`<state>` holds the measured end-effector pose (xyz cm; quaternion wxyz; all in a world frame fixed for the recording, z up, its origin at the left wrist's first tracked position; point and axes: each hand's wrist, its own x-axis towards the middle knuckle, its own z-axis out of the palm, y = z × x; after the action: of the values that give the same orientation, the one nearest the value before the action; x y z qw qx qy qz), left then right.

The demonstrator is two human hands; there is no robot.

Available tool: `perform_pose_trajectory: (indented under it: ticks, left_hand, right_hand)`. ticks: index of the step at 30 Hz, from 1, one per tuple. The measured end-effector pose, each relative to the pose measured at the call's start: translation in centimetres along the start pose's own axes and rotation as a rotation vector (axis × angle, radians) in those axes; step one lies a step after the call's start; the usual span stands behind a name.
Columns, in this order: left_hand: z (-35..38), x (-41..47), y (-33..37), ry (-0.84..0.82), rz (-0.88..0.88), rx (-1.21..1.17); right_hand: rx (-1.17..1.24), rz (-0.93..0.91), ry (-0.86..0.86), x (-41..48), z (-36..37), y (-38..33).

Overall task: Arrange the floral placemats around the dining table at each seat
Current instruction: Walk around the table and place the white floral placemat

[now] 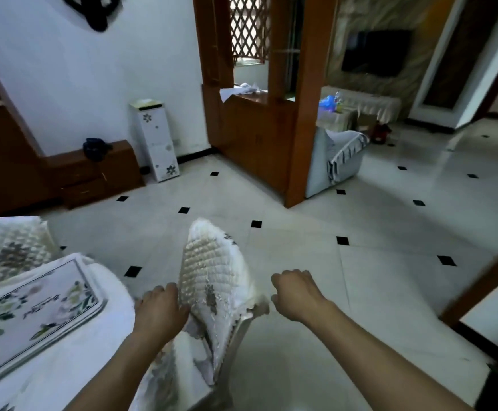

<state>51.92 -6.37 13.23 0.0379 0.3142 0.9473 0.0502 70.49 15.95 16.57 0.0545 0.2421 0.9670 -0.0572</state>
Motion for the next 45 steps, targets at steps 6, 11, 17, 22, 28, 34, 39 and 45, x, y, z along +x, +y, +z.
perform_pose_trajectory:
  ticks: [6,11,17,22,28,34,39,45]
  left_hand:
    - [0.2,7.1,9.2,-0.017,-0.047,0.015]
    - [1.7,15.2,11.3,-0.01,-0.1,0.007]
    - [3.5,28.2,14.6,0.022,-0.102,-0.036]
    - [2.9,35.9,18.1,0.03,-0.062,0.012]
    - [2.5,43.4,20.0,0.019,-0.073,0.118]
    - [3.1,49.2,19.6,0.022,-0.272,0.109]
    - [3.3,51.3,19.0,0.003,-0.483,0.118]
    - [1.9,55.0,16.6,0.016,-0.635,0.107]
  right_hand:
    - [-0.038,-0.058,0.028,8.3,-3.4,9.5]
    - [-0.055,-0.101,-0.002,16.1,-4.2,13.3]
    - [-0.117,-0.065,-0.02,25.9,-7.2,20.0]
    - [-0.142,-0.047,-0.03,33.8,-8.9,25.0]
    - [-0.113,-0.145,-0.065,44.7,-8.9,26.7]
    - [-0.105,-0.377,-0.043,57.2,-9.3,27.0]
    - [-0.09,-0.604,-0.065,66.4,-10.0,25.4]
    - [-0.116,-0.744,-0.08,75.3,-10.2,20.0]
